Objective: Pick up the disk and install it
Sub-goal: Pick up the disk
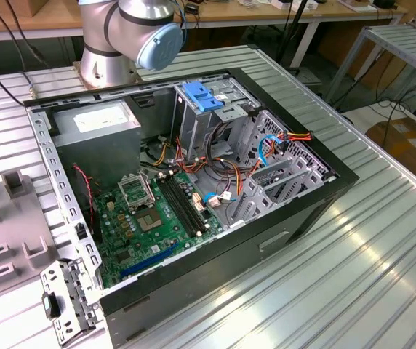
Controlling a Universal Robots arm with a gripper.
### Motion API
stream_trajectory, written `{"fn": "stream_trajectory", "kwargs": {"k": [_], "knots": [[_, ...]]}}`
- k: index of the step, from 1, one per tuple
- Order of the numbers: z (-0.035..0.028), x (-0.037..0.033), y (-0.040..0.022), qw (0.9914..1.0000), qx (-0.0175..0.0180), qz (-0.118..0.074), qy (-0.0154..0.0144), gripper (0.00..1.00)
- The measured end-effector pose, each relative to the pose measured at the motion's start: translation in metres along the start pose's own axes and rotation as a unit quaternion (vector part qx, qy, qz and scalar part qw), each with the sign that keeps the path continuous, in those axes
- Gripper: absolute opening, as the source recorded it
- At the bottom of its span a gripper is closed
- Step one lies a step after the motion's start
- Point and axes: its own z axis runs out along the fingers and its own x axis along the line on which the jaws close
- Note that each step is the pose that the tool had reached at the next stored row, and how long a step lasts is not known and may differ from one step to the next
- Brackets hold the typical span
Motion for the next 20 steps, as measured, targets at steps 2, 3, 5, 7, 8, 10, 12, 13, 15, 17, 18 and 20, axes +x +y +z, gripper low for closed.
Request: {"fn": "stream_trajectory", "kwargs": {"k": [2, 3, 5, 7, 8, 10, 12, 13, 15, 17, 18, 20], "knots": [[0.0007, 0.0048, -0.0002, 1.00000, 0.0000, 0.000, 0.0000, 0.42], [0.0012, 0.0062, -0.0003, 1.00000, 0.0000, -0.001, 0.0001, 0.42], [0.0024, 0.0087, -0.0004, 1.00000, 0.0000, -0.002, 0.0001, 0.42], [0.0038, 0.0105, -0.0006, 1.00000, 0.0000, -0.003, 0.0001, 0.42], [0.0045, 0.0112, -0.0006, 0.99999, -0.0001, -0.004, 0.0001, 0.42], [0.0056, 0.0117, -0.0006, 0.99998, -0.0001, -0.006, 0.0002, 0.42], [0.0060, 0.0119, -0.0007, 0.99997, -0.0003, -0.008, 0.0004, 0.42], [0.0060, 0.0120, -0.0007, 0.99997, -0.0003, -0.008, 0.0004, 0.42], [0.0062, 0.0120, -0.0007, 0.99997, -0.0002, -0.008, 0.0004, 0.42], [0.0063, 0.0120, -0.0007, 0.99997, -0.0002, -0.008, 0.0003, 0.44], [0.0063, 0.0120, -0.0007, 0.99997, -0.0001, -0.008, 0.0003, 0.49], [0.0063, 0.0120, -0.0007, 0.99997, -0.0002, -0.008, 0.0003, 0.56]]}}
